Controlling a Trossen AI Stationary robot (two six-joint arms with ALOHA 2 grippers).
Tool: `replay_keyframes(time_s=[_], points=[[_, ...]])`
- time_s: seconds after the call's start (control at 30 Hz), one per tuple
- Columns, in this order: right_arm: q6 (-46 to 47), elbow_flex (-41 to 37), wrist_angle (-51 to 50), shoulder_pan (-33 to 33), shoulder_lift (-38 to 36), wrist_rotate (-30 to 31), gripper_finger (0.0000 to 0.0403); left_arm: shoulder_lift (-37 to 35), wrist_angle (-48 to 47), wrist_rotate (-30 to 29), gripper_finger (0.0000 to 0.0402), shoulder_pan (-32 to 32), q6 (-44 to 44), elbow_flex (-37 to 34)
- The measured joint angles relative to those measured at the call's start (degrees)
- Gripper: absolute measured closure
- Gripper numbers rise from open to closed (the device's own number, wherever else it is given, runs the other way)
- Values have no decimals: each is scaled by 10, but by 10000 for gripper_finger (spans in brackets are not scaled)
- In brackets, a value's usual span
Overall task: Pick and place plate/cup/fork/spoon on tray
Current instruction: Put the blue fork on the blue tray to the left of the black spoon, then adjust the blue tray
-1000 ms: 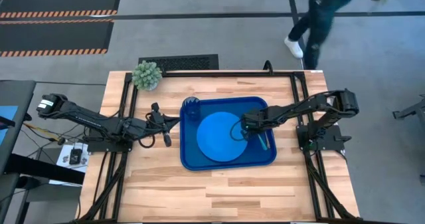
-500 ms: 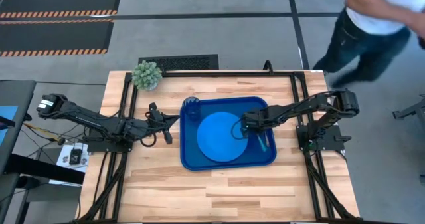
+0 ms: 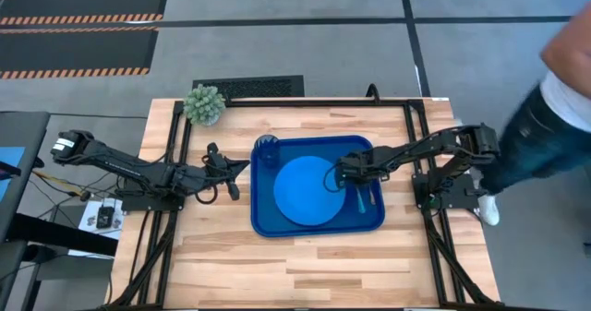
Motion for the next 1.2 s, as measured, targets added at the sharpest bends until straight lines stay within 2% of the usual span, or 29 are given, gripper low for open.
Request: replay_keyframes(time_s=[0.27, 0.8, 1.07, 1.2], points=[[11, 0, -6, -15, 0, 11, 378, 0, -1, 0, 401, 0, 0, 0], [9, -1, -11, -16, 1, 15, 324, 0, -23, 3, 401, 0, -8, 0], [-52, 40, -56, -17, 1, 34, 286, 0, -23, 3, 401, 0, 1, 0], [-145, 80, -88, -14, 1, 34, 277, 0, -27, 3, 401, 0, 2, 0]])
